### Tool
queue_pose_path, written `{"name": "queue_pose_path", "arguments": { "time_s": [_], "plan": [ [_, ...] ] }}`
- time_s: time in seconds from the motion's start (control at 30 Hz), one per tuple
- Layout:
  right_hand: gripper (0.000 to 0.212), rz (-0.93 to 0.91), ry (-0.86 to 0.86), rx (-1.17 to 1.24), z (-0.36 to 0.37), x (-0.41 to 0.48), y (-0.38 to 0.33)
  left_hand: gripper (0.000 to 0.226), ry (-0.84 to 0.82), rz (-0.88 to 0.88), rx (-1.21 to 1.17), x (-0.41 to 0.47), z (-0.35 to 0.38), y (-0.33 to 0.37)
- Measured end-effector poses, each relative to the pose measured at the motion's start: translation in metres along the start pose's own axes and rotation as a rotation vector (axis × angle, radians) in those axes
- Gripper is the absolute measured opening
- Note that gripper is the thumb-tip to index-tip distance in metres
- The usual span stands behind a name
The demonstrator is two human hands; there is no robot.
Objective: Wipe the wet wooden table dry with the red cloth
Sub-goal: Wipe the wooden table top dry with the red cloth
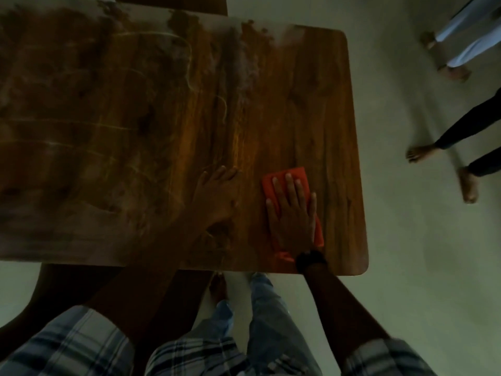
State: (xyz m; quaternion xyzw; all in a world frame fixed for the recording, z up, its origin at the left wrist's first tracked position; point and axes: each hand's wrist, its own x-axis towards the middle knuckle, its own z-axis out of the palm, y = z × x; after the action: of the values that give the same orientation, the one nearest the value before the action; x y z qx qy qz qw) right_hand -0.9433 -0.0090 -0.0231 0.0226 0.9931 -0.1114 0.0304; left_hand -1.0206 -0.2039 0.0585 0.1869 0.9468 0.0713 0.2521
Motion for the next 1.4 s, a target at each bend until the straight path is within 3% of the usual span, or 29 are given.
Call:
{"name": "queue_pose_path", "arguments": {
  "time_s": [0.27, 0.43, 0.67, 0.83, 1.2, 1.4],
  "plan": [
    [0.063, 0.047, -0.023, 0.01, -0.01, 0.107, 0.009, 0.071, 0.024, -0.007, -0.007, 0.034, -0.003, -0.001],
    [0.062, 0.033, 0.027, 0.079, -0.012, 0.068, 0.007, 0.081, 0.037, -0.025, -0.016, 0.067, -0.023, -0.002],
    [0.062, 0.032, 0.014, 0.043, -0.014, 0.025, 0.014, 0.122, -0.097, -0.035, 0.059, 0.138, -0.075, -0.013],
    [0.063, 0.002, 0.022, 0.037, -0.015, 0.089, 0.017, 0.135, -0.09, -0.072, 0.04, 0.196, -0.103, -0.028],
    [0.065, -0.004, 0.057, 0.006, -0.024, 0.292, 0.02, 0.134, -0.096, -0.106, 0.118, 0.218, -0.104, -0.032],
    [0.067, 0.003, 0.039, 0.01, -0.031, 0.316, 0.021, 0.127, -0.106, -0.09, 0.1, 0.215, -0.109, -0.029]
  ]
}}
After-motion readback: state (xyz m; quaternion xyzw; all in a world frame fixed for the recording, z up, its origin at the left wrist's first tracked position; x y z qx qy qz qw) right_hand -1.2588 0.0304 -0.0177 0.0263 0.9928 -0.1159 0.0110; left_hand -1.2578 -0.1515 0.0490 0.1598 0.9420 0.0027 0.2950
